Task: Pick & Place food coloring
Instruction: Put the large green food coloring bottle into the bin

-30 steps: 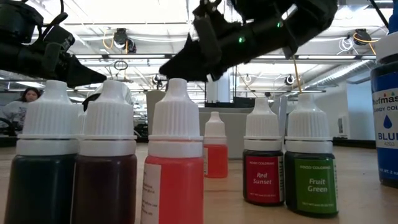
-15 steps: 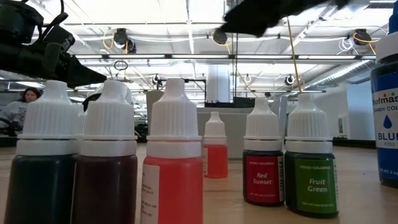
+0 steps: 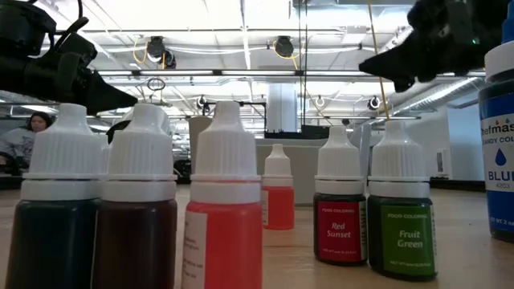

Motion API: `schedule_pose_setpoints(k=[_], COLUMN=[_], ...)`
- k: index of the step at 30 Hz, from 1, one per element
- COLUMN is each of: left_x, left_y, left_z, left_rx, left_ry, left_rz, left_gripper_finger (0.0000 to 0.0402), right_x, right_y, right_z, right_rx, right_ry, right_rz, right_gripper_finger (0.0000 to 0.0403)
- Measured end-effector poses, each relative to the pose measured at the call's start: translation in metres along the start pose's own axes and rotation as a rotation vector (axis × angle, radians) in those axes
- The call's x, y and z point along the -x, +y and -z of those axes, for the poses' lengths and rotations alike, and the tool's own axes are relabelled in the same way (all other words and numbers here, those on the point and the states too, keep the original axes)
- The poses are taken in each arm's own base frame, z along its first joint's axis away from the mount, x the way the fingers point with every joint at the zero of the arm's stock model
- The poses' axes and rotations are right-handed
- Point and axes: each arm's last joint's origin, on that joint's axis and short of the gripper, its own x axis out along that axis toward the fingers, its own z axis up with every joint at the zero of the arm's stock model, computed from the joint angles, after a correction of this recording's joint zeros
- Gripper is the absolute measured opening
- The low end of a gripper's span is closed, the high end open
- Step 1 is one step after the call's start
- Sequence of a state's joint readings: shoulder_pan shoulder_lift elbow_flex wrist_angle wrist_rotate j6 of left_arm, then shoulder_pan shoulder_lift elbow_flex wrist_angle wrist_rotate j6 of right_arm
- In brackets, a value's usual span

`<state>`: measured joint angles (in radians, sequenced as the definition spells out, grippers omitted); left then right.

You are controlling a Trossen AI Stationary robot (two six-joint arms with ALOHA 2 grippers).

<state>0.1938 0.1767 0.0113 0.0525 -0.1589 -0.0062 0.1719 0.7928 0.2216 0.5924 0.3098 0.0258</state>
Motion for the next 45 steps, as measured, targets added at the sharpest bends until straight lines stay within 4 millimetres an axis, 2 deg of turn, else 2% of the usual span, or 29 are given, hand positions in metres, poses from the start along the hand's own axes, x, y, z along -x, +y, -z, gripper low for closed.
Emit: schedule_pose_setpoints(k=[7,12,14,17,22,25,29,33,40,45], left_x=[0.0,0.0,0.002,0.006,0.0,-0.018,-0.053,-0.089,-0.14,-0.167], left_y=[0.001,0.002,-0.001,-0.007,-0.026,-0.049,-0.092,-0.145,-0.233,-0.285], left_z=[0.0,-0.003,-0.013,-0.039,-0.073,-0.093,-0.11,-0.115,-0.116,-0.107], left_rx=[0.048,0.111,0.136,0.192,0.21,0.178,0.054,-0.102,-0.114,-0.123], left_ry=[-0.003,-0.035,-0.089,-0.19,-0.152,-0.07,0.057,0.134,0.174,0.18], left_rz=[-0.029,-0.088,-0.001,0.088,0.205,0.251,0.275,0.352,0.444,0.441], left_gripper_finger=[0.0026,0.0026,0.0026,0.0026,0.0026,0.0026,0.0026,0.0026,0.0026,0.0026], right_x=[0.009,0.01,0.01,0.01,0.01,0.01,0.01,0.01,0.01,0.01], right_y=[-0.003,-0.005,-0.005,-0.005,-0.005,-0.004,-0.003,-0.002,-0.002,-0.002], right_z=[0.014,0.014,0.016,0.017,0.018,0.018,0.017,0.018,0.018,0.018], right_rx=[0.073,0.102,0.109,0.115,0.131,0.137,0.165,0.167,0.18,0.162], right_ry=[-0.062,-0.068,-0.054,-0.04,-0.035,-0.035,-0.042,-0.041,-0.041,-0.039], right_rz=[0.003,0.03,0.033,0.031,0.027,0.003,-0.024,-0.046,-0.046,-0.046], right_gripper_finger=[0.0005,0.0002,0.0001,0.0001,0.0001,0.0001,0.0,0.0,0.0,0.0])
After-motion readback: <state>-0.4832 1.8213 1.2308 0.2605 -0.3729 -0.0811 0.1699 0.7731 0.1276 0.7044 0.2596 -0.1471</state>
